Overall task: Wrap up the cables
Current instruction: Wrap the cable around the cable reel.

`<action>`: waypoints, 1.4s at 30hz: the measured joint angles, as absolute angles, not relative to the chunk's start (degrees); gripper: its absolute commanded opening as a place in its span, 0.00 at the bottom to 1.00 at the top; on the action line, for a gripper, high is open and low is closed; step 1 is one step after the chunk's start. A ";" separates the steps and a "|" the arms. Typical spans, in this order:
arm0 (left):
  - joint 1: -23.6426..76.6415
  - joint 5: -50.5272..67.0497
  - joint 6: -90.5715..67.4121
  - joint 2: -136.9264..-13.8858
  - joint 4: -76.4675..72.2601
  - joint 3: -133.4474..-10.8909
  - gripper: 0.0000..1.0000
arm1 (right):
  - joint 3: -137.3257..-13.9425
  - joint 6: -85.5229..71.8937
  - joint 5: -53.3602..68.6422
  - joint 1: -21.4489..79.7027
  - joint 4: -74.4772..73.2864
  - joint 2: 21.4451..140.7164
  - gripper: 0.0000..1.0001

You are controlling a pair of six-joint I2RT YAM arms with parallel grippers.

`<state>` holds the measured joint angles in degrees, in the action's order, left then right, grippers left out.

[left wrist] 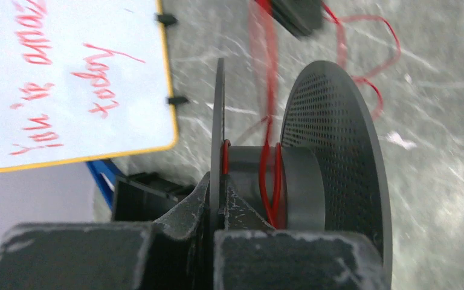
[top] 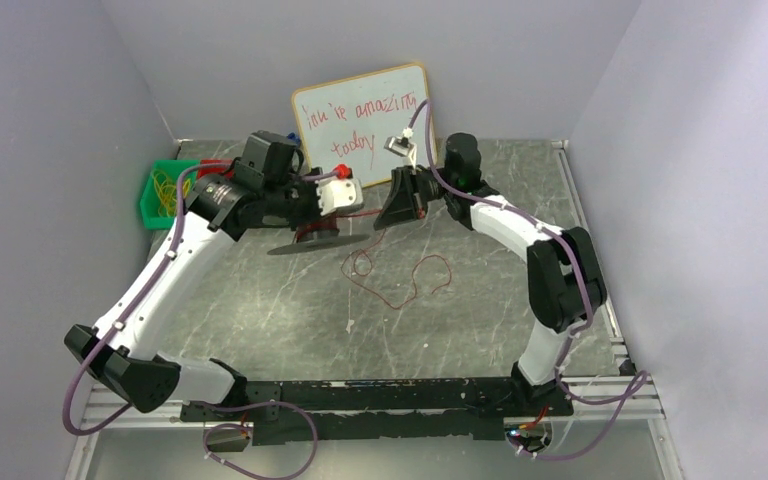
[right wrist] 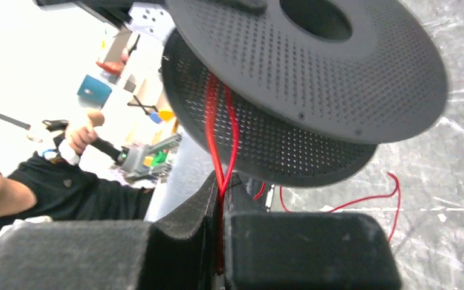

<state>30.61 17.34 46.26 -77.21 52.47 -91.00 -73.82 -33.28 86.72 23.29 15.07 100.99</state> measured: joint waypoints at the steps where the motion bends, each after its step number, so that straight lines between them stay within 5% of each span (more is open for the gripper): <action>1: 30.61 18.00 47.16 -77.08 53.84 -91.00 0.02 | -72.36 -41.63 87.59 23.20 24.51 101.71 0.00; 5: 30.70 21.26 48.93 -77.10 59.24 -91.37 0.03 | -72.88 -70.37 88.71 22.44 58.92 106.56 0.00; 9: 30.65 23.62 48.75 -77.10 61.14 -94.00 0.02 | -75.26 -88.29 90.08 22.48 75.70 111.13 0.00; 25: 27.86 28.73 37.45 -77.10 59.40 -99.46 0.03 | -75.57 -101.65 90.48 21.61 85.41 113.43 0.00; 31: 25.74 29.82 31.16 -77.10 56.80 -101.67 0.03 | -75.46 -101.65 89.60 21.56 85.58 113.40 0.13; 37: 23.05 31.66 22.72 -76.95 55.72 -104.90 0.02 | -74.70 -101.06 89.76 19.94 85.67 113.36 0.50; 42: 20.71 33.43 15.07 -76.97 52.64 -107.07 0.03 | -74.17 -100.40 90.19 18.92 85.80 113.30 0.51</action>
